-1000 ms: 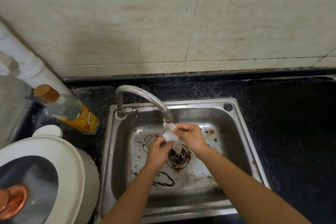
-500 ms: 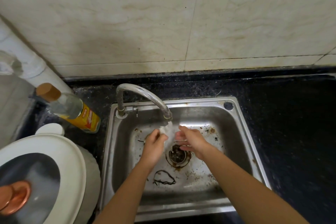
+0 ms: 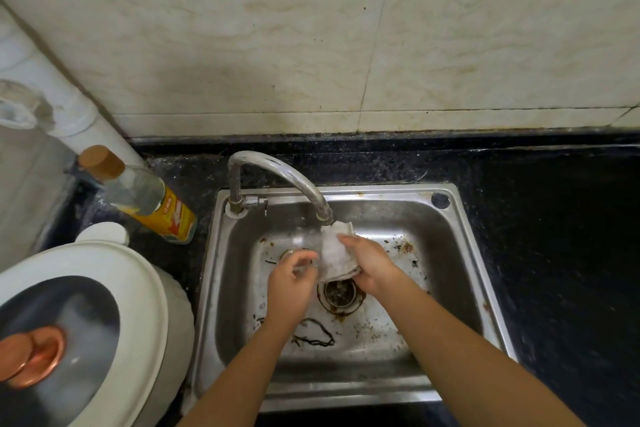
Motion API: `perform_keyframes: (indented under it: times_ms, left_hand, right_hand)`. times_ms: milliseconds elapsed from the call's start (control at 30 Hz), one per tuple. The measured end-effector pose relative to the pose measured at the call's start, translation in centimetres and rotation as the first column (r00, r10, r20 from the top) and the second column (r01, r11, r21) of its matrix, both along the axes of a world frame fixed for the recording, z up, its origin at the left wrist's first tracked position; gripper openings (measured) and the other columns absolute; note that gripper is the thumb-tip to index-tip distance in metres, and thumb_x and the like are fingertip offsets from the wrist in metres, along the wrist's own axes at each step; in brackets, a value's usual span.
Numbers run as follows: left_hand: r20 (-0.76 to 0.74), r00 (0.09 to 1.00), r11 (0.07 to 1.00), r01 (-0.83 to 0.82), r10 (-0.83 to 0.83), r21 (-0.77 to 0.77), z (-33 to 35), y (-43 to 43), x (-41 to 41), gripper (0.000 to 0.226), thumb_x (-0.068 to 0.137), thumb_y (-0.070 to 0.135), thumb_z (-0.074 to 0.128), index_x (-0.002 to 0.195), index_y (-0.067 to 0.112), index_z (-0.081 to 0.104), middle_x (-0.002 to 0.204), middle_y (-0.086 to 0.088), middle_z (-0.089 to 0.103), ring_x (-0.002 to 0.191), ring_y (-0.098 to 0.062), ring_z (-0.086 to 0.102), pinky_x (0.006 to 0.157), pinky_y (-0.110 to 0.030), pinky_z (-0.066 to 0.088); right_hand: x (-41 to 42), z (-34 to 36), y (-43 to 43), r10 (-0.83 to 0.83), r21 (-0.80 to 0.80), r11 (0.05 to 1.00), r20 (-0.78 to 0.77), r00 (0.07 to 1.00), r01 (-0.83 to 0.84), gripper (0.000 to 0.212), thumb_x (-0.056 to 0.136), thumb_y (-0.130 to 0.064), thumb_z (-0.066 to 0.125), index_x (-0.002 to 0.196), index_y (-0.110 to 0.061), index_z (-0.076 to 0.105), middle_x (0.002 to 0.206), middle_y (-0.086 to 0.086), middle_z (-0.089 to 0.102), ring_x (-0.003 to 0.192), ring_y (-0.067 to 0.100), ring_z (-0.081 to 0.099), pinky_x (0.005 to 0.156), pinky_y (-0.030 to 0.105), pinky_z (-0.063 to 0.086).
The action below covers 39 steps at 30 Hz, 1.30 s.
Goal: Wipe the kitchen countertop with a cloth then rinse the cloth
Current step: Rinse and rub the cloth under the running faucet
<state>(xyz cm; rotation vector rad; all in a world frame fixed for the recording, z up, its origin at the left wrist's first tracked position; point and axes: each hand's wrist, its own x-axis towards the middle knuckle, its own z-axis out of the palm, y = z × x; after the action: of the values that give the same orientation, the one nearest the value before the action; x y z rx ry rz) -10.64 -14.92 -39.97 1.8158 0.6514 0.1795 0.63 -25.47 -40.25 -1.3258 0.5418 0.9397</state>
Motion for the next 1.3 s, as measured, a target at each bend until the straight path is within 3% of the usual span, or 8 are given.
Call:
perform_keyframes:
  times_ms: [167,300,367,533,733,967,1133,1300]
  left_hand:
    - [-0.451,0.878,0.79,-0.387,0.159,-0.476,-0.3,1.6,1.9,0.019,0.096,0.025,0.045,0.097,0.017,0.062,0.099,-0.004,0.062,0.091,-0.018,0.056,0.082,-0.033,0.044]
    - [-0.438,0.897,0.558,-0.395,0.062,-0.73,-0.1,0.9,3.1,0.033,0.101,0.038,0.035,0.105,0.017,0.06,0.105,0.0,0.065,0.093,-0.016,0.06,0.084,-0.03,0.041]
    - [-0.383,0.92,0.479,-0.373,0.081,-0.795,0.3,0.9,3.5,0.03,0.098,0.032,0.045,0.112,0.011,0.062,0.102,-0.005,0.068,0.08,-0.014,0.066,0.061,-0.024,0.053]
    - [-0.25,0.953,0.568,-0.304,0.173,-0.765,-0.3,2.0,3.5,0.047,0.081,0.005,0.067,0.127,0.012,0.055,0.113,-0.011,0.068,0.097,-0.027,0.068,0.081,-0.041,0.055]
    - [-0.121,0.99,0.741,-0.139,0.079,-0.656,0.4,3.0,2.7,0.066,0.074,-0.005,0.071,0.127,0.031,0.054,0.111,-0.003,0.068,0.098,-0.026,0.068,0.082,-0.045,0.056]
    - [-0.187,0.982,0.658,-0.114,-0.041,-0.744,0.9,2.6,3.6,0.048,0.071,0.025,0.074,0.114,0.005,0.066,0.104,-0.015,0.071,0.088,-0.027,0.068,0.06,-0.031,0.053]
    - [-0.271,0.961,0.702,-0.233,0.058,-0.673,-0.1,1.6,4.5,0.039,0.073,0.031,0.077,0.107,0.013,0.07,0.105,-0.011,0.071,0.1,-0.032,0.065,0.086,-0.045,0.053]
    - [-0.324,0.928,0.685,-0.359,0.186,-0.633,0.4,0.2,5.2,0.042,0.077,0.036,0.075,0.11,0.011,0.066,0.1,-0.01,0.072,0.09,-0.029,0.069,0.088,-0.049,0.054]
  right_hand:
    - [0.5,0.3,-0.5,0.088,0.086,0.992,-0.002,0.996,-0.087,0.029,0.097,-0.021,0.055,0.118,-0.002,0.06,0.106,0.014,0.072,0.101,0.029,0.068,0.098,0.046,0.049]
    - [0.5,0.5,-0.5,0.12,0.127,0.985,-0.002,0.993,-0.119,0.029,0.096,-0.012,0.055,0.122,-0.001,0.058,0.112,0.017,0.07,0.106,0.032,0.066,0.099,0.048,0.048]
    - [0.6,0.6,-0.8,0.138,0.125,0.982,0.03,0.99,-0.14,0.032,0.089,-0.002,0.06,0.121,-0.002,0.059,0.112,0.017,0.07,0.105,0.033,0.066,0.096,0.048,0.05]
    - [0.6,0.9,-1.5,0.091,0.038,0.994,0.161,0.983,-0.099,0.033,0.077,0.006,0.071,0.108,-0.003,0.067,0.102,0.015,0.073,0.092,0.03,0.07,0.077,0.036,0.058]
    - [0.3,0.8,-1.2,0.067,0.09,0.992,0.186,0.98,-0.085,0.043,0.067,0.002,0.078,0.109,-0.001,0.068,0.106,0.017,0.072,0.102,0.035,0.067,0.094,0.047,0.052]
    - [0.3,1.0,-1.7,0.126,0.188,0.97,0.153,0.98,-0.154,0.047,0.071,0.008,0.069,0.116,-0.001,0.063,0.112,0.021,0.068,0.103,0.035,0.066,0.083,0.043,0.056]
    - [0.3,1.0,-2.1,0.123,0.167,0.975,0.16,0.98,-0.149,0.048,0.07,0.007,0.069,0.117,-0.002,0.063,0.111,0.019,0.069,0.103,0.034,0.067,0.088,0.044,0.054]
    - [0.2,1.2,-2.5,0.097,0.163,0.979,0.164,0.982,-0.124,0.044,0.07,0.009,0.069,0.113,-0.002,0.066,0.106,0.017,0.072,0.1,0.033,0.068,0.093,0.046,0.051]
